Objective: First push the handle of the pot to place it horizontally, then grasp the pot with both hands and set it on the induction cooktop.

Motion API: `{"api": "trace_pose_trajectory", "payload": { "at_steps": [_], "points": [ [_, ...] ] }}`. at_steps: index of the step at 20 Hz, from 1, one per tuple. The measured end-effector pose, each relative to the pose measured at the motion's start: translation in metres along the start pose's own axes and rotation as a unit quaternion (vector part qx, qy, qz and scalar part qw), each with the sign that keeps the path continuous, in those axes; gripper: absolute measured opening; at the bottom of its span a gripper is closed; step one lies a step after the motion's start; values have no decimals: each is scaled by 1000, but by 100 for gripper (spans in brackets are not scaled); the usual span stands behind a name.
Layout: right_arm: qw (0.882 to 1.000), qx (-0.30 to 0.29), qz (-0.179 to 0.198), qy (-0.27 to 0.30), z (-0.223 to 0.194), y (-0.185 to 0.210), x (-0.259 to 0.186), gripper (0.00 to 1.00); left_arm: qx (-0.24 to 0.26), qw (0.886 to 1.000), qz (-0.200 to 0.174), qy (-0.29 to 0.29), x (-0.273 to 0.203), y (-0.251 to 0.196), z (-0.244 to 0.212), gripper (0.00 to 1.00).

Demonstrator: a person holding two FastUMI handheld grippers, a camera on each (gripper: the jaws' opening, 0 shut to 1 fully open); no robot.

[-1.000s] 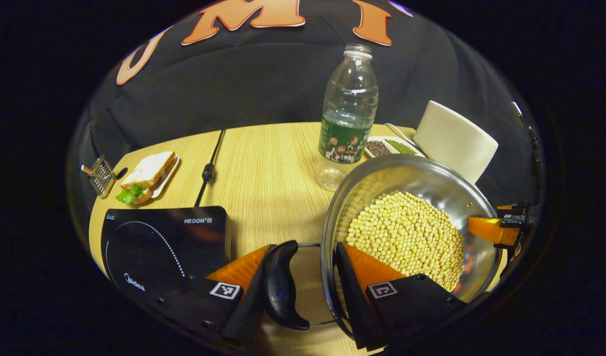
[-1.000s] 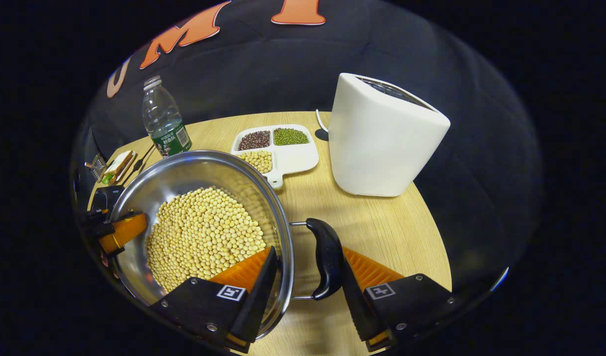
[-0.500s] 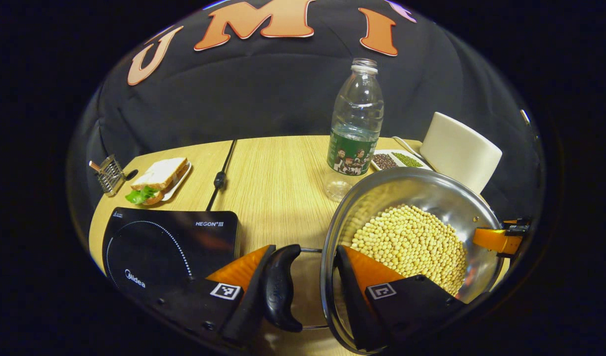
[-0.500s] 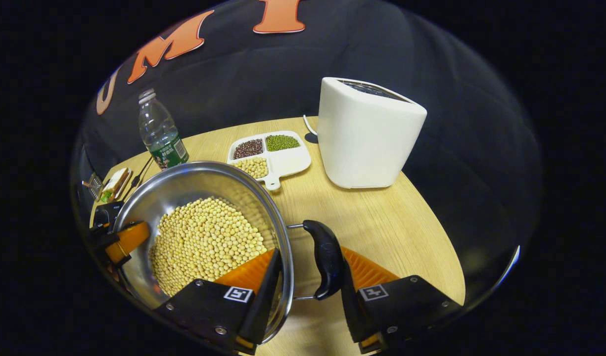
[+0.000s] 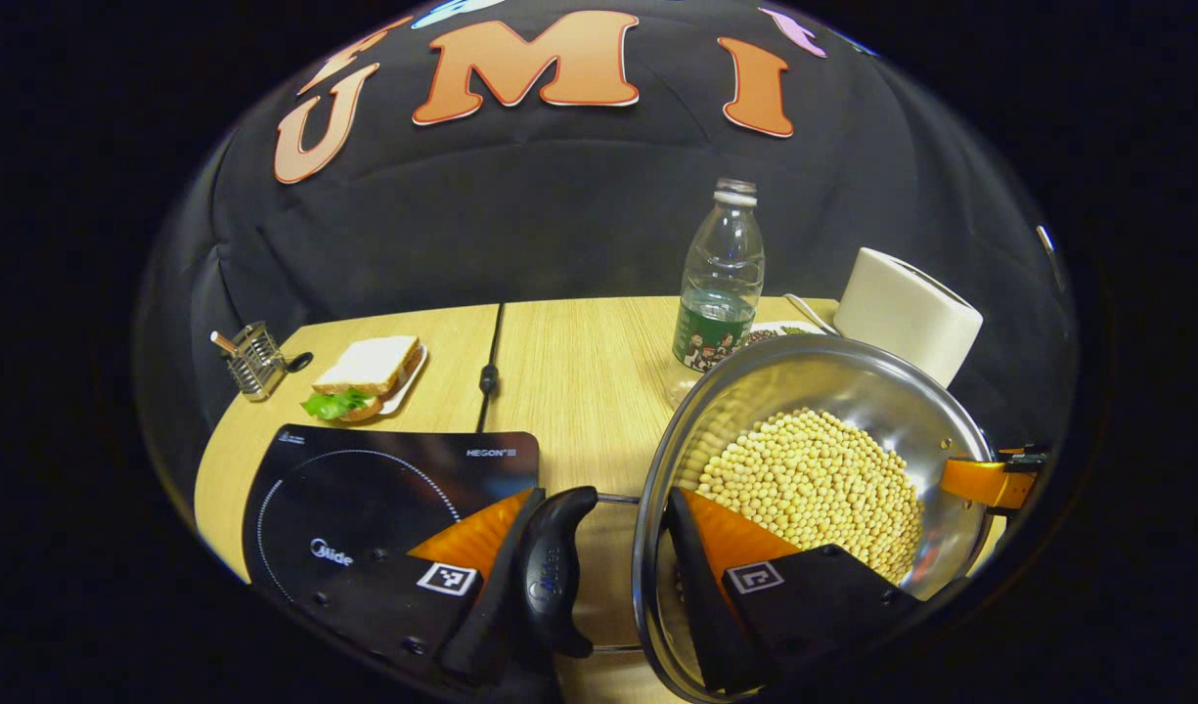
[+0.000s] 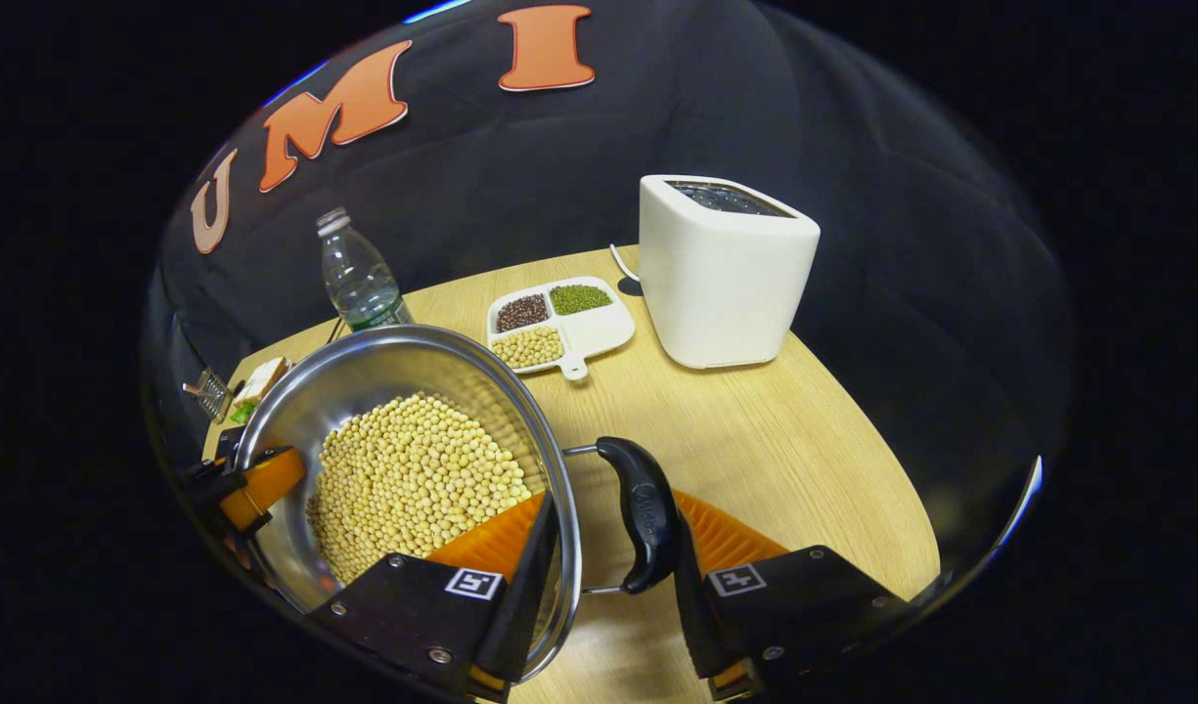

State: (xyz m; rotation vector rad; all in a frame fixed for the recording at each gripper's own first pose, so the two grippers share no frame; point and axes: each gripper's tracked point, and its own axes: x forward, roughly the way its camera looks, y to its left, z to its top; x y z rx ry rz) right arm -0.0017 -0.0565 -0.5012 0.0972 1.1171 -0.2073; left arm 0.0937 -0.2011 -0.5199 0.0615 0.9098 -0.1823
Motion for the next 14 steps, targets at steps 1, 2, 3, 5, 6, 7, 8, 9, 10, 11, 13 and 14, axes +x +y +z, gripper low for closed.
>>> {"api": "trace_pose_trajectory", "payload": {
  "at_steps": [1, 2, 3, 5, 6, 7, 8, 9, 10, 11, 13, 14],
  "points": [
    [1000, 4, 5, -3, 0, 4, -5, 61, 1, 1000, 1, -2, -6, 5, 2, 76],
    [1000, 6, 10, -4, 0, 10, -11, 59, -2, 1000, 1, -2, -12, 9, 3, 78],
    [1000, 7, 13, -6, 0, 15, -17, 58, -5, 1000, 3, -2, -18, 14, 3, 78],
    [1000, -1, 15, -14, 1, 27, -29, 58, -7, 1000, 5, -8, -30, 27, 8, 78],
    [1000, -5, 17, -19, 3, 34, -35, 58, -10, 1000, 6, -9, -37, 34, 9, 78],
    [1000, -7, 20, -23, 5, 40, -42, 58, -14, 1000, 7, -11, -44, 42, 10, 78],
    [999, -10, 25, -28, 8, 48, -50, 58, -15, 1000, 8, -13, -51, 51, 13, 75],
    [999, -12, 29, -31, 8, 57, -52, 58, -17, 1000, 11, -17, -58, 60, 17, 78],
    [999, -15, 33, -34, 10, 66, -59, 53, -17, 1000, 14, -20, -66, 69, 20, 78],
    [998, -19, 38, -39, 12, 75, -66, 53, -18, 999, 17, -24, -74, 79, 23, 78],
    [997, -25, 49, -46, 16, 95, -78, 53, -22, 999, 26, -31, -91, 103, 29, 75],
    [997, -27, 55, -47, 18, 106, -83, 53, -22, 999, 31, -34, -97, 114, 31, 78]
  ]
}}
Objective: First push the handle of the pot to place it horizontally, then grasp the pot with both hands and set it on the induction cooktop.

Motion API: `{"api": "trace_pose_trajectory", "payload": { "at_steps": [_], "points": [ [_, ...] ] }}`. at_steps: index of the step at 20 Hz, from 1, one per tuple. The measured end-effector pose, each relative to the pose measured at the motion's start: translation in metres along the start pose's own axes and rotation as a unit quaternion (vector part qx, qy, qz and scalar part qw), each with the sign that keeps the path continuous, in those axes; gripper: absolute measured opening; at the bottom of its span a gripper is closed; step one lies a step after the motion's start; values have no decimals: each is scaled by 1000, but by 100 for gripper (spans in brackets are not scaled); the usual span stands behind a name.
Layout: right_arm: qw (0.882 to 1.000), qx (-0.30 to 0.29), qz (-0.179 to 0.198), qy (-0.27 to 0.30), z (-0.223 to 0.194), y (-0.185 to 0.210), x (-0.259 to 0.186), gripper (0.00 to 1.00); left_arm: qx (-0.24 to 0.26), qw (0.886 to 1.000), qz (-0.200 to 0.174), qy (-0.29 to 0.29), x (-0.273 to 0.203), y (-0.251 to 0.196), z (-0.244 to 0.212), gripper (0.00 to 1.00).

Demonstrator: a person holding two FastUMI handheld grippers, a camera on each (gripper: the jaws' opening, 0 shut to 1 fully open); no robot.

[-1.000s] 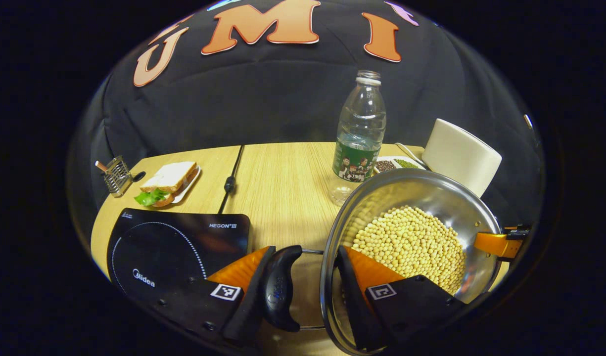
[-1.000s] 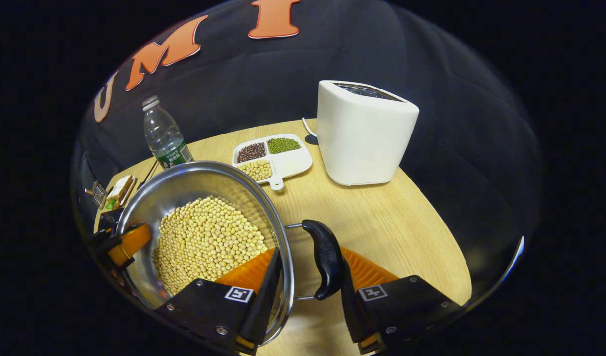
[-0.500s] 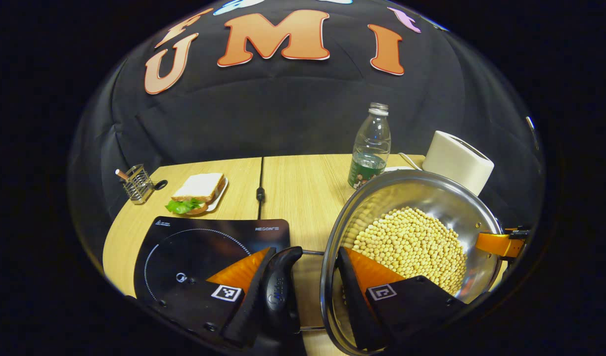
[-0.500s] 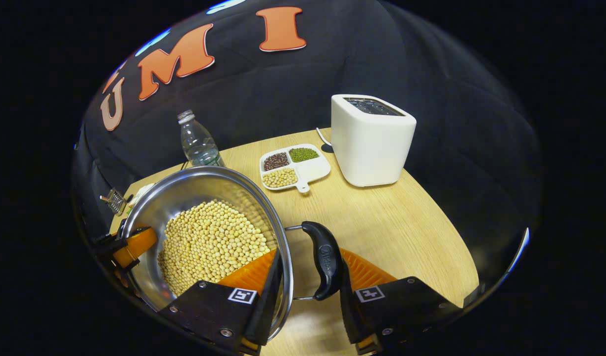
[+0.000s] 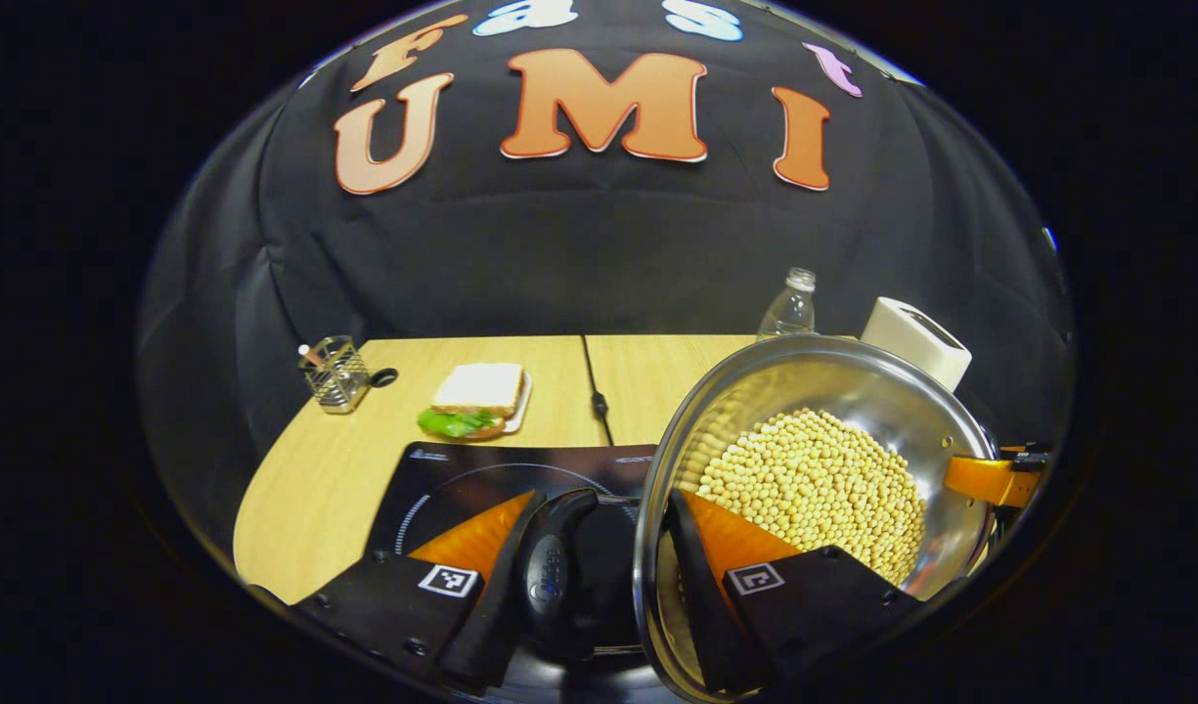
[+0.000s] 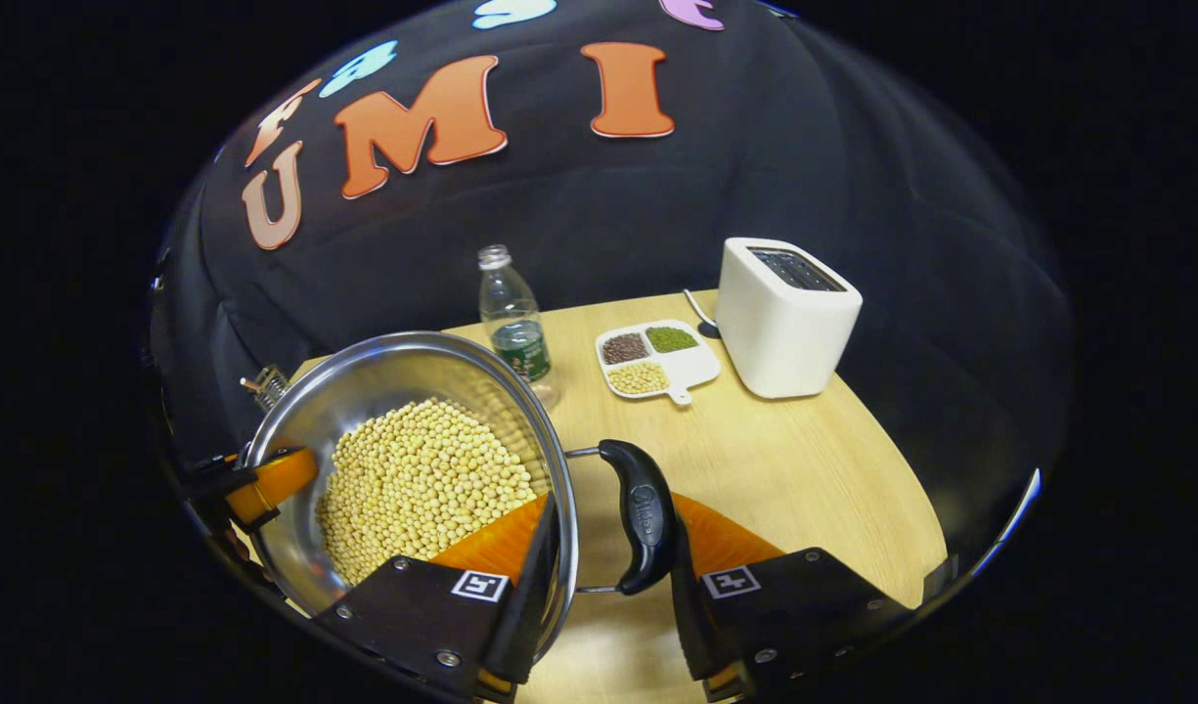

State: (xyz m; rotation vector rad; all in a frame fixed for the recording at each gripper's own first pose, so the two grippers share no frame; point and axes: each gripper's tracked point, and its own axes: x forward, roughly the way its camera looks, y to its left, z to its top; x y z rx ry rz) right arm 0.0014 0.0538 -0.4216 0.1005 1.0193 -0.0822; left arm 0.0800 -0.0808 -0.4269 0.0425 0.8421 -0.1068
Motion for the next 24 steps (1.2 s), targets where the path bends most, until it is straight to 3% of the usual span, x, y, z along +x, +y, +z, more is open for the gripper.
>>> {"api": "trace_pose_trajectory", "payload": {
  "at_steps": [1, 16, 24],
  "points": [
    [1000, -3, 7, -2, 2, 10, -4, 58, 0, 1000, 6, -2, -7, 11, 2, 78],
    [995, -68, 68, -25, 18, 157, -29, 57, -46, 996, 70, -20, -61, 167, 9, 78],
    [994, -79, 80, -14, 11, 190, -17, 58, -48, 996, 81, -7, -53, 200, -4, 75]
  ]
}}
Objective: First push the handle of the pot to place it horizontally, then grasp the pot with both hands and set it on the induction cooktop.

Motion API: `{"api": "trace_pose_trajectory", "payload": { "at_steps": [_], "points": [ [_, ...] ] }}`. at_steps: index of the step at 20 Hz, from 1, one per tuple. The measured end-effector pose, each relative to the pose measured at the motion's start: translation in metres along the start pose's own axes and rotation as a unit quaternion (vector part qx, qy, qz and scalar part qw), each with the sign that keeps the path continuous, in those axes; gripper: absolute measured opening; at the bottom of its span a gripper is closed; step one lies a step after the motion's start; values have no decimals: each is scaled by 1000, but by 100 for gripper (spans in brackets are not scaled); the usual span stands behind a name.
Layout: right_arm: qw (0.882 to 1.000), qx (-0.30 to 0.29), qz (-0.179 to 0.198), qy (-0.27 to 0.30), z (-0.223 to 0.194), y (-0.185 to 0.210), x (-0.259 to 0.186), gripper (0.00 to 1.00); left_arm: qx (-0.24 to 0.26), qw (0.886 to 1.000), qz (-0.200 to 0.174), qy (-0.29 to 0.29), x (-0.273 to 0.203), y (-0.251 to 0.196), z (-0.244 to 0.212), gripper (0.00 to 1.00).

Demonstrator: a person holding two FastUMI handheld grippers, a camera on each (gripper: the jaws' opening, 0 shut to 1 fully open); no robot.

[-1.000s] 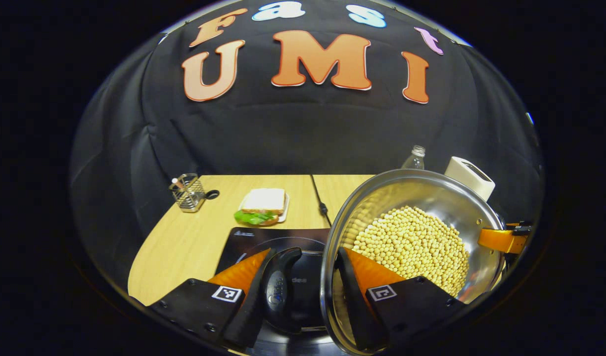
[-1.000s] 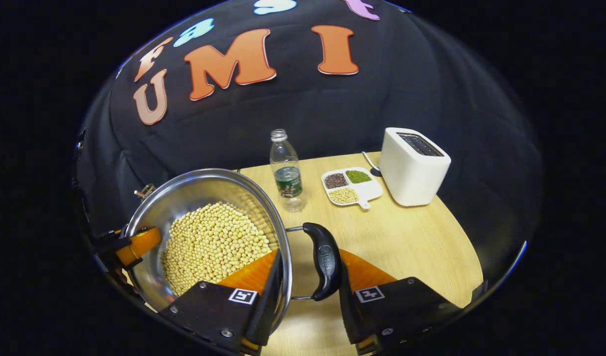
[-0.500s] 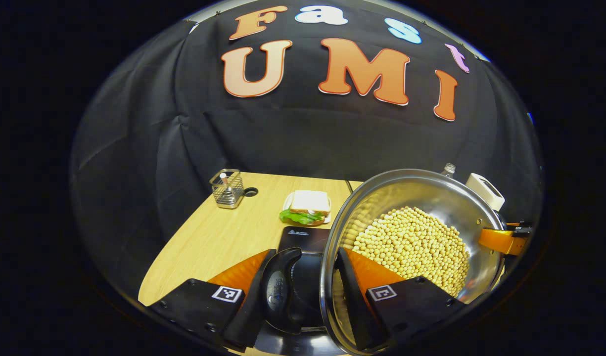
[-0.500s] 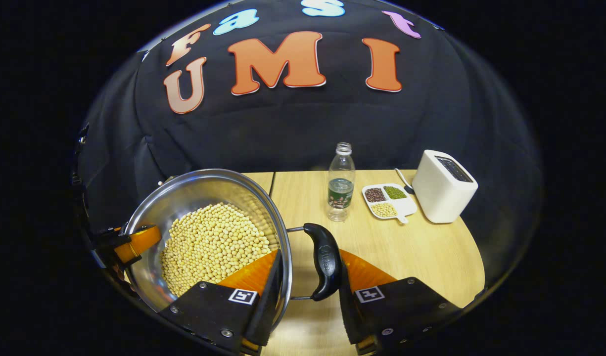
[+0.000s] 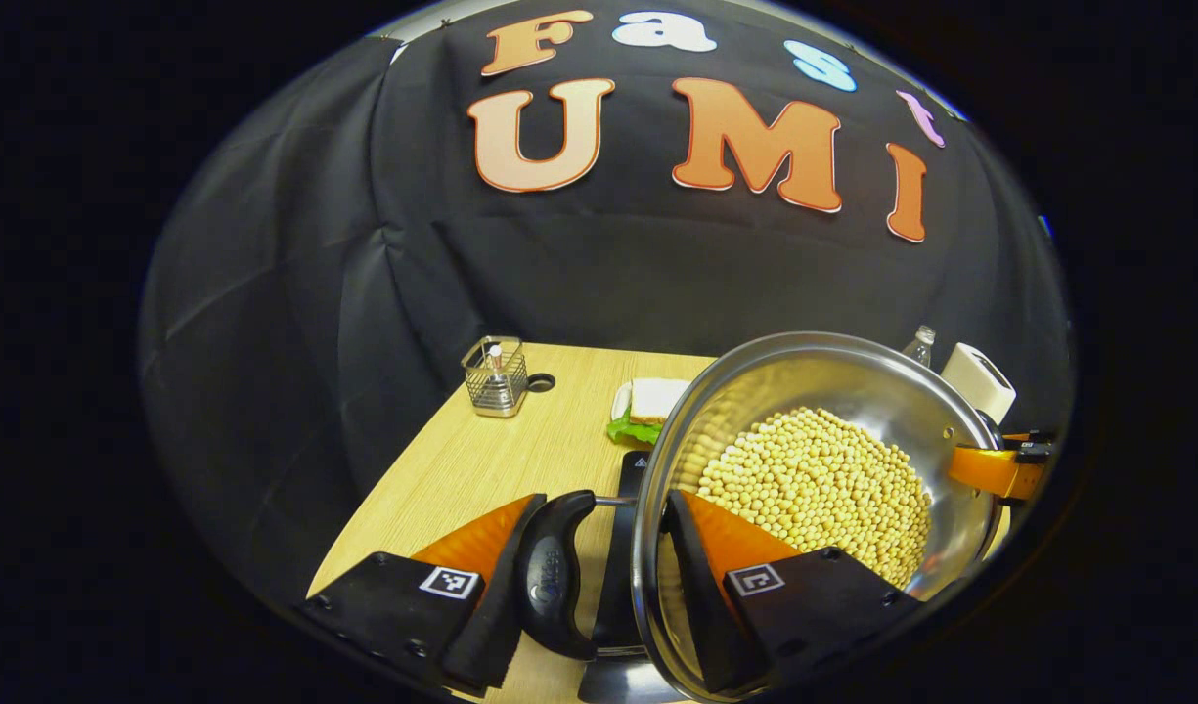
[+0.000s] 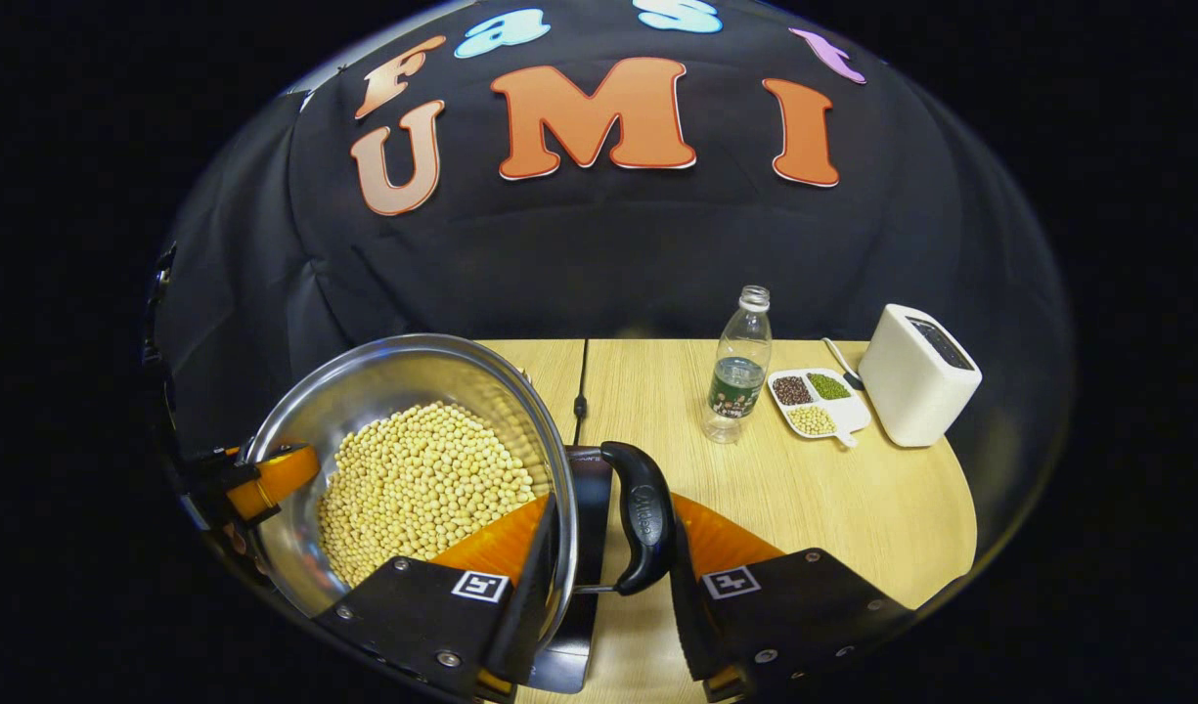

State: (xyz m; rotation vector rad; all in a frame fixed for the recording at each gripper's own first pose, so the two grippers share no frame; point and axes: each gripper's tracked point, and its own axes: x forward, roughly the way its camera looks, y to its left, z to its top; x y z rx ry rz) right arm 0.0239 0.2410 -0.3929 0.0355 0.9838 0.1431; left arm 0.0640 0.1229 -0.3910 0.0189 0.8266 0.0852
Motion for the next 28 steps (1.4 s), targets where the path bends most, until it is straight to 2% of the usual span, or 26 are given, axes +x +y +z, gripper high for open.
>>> {"api": "trace_pose_trajectory", "payload": {
  "at_steps": [1, 7, 8, 14, 23, 25, 26, 27, 28],
  "points": [
    [1000, -2, -1, 5, -2, 1, 5, 58, -2, 1000, -1, 7, 4, 1, -5, 77],
    [999, -2, -3, 35, -23, 1, 31, 58, -7, 999, -4, 47, 33, 1, -31, 75],
    [999, -4, -3, 40, -25, 1, 35, 58, -4, 999, -4, 52, 36, 0, -35, 78],
    [999, -5, -2, 53, -33, 3, 53, 58, -6, 998, -1, 67, 53, 2, -48, 78],
    [997, -7, -3, 71, -46, 1, 72, 58, -14, 996, -1, 88, 59, -3, -58, 78],
    [997, -4, -2, 72, -48, -1, 75, 58, -16, 996, -1, 88, 60, -3, -59, 76],
    [997, -2, -1, 73, -49, -1, 77, 58, -19, 996, -3, 88, 60, -4, -59, 78],
    [997, -1, -1, 75, -52, -1, 79, 58, -24, 996, -4, 91, 60, -3, -60, 75],
    [997, 0, 1, 74, -52, -2, 82, 58, -25, 996, -5, 89, 58, -4, -55, 78]
  ]
}}
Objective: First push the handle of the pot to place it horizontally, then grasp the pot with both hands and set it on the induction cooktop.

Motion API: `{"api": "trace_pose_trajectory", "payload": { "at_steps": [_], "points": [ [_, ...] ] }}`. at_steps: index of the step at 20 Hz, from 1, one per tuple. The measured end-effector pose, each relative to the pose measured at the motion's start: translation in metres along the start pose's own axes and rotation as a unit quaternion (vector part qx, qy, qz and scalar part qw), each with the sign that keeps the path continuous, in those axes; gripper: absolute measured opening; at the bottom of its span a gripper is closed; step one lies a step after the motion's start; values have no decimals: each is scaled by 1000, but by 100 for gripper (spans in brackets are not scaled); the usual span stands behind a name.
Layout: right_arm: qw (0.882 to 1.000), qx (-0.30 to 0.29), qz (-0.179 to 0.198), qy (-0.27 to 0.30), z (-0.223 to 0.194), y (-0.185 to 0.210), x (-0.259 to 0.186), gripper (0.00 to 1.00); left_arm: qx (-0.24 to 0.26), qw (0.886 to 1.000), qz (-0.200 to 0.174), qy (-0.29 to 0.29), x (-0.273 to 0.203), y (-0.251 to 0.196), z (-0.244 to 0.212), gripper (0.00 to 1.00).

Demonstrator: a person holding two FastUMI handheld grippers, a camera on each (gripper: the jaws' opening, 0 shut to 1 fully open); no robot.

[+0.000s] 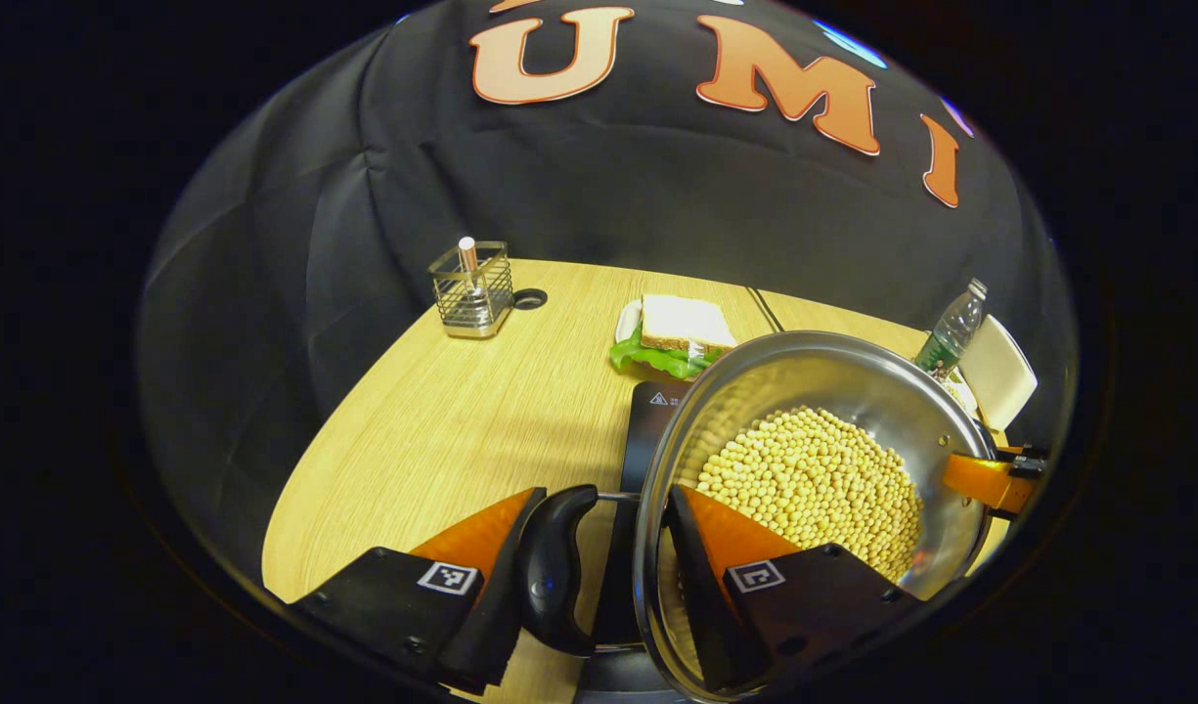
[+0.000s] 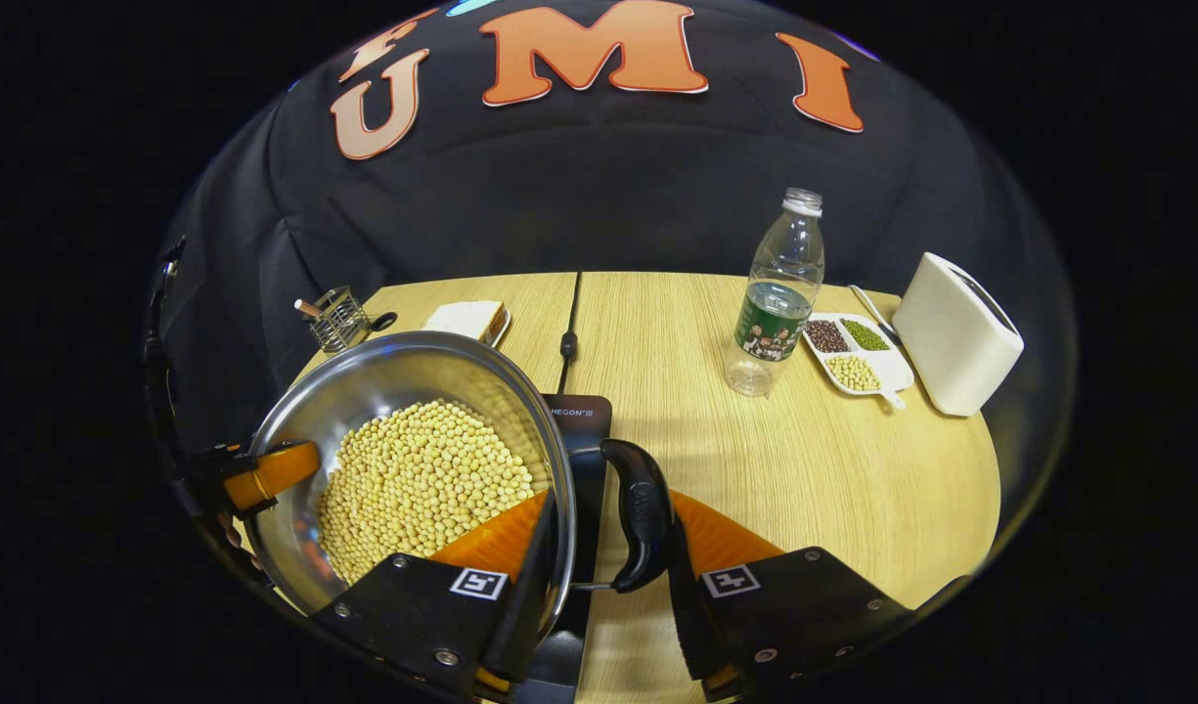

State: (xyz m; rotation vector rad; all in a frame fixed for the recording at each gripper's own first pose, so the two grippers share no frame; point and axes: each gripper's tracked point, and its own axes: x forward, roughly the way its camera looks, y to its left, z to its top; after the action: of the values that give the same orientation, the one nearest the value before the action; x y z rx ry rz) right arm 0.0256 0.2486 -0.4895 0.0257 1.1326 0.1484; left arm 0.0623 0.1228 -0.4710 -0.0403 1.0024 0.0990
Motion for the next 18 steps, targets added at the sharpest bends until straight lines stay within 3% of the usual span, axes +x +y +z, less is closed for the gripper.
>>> {"api": "trace_pose_trajectory", "payload": {
  "at_steps": [4, 8, 9, 11, 13, 18],
  "points": [
    [1000, 0, 4, -8, 1, -6, -6, 63, -3, 1000, 7, -11, -3, 4, 3, 80],
    [999, -19, 11, -46, 14, -3, -17, 75, -26, 999, 24, -41, -10, 6, 14, 90],
    [997, -27, -1, -66, 21, -12, -27, 79, -27, 998, 27, -54, -14, 6, 19, 88],
    [993, -40, -25, -111, 38, -31, -51, 84, -24, 995, 40, -86, -28, 11, 35, 86],
    [986, -35, -26, -164, 58, -40, -92, 86, -19, 992, 44, -120, -47, 7, 56, 88],
    [961, -20, -42, -274, 100, -83, -188, 89, 3, 978, 9, -210, -126, -29, 105, 89]
  ]
}}
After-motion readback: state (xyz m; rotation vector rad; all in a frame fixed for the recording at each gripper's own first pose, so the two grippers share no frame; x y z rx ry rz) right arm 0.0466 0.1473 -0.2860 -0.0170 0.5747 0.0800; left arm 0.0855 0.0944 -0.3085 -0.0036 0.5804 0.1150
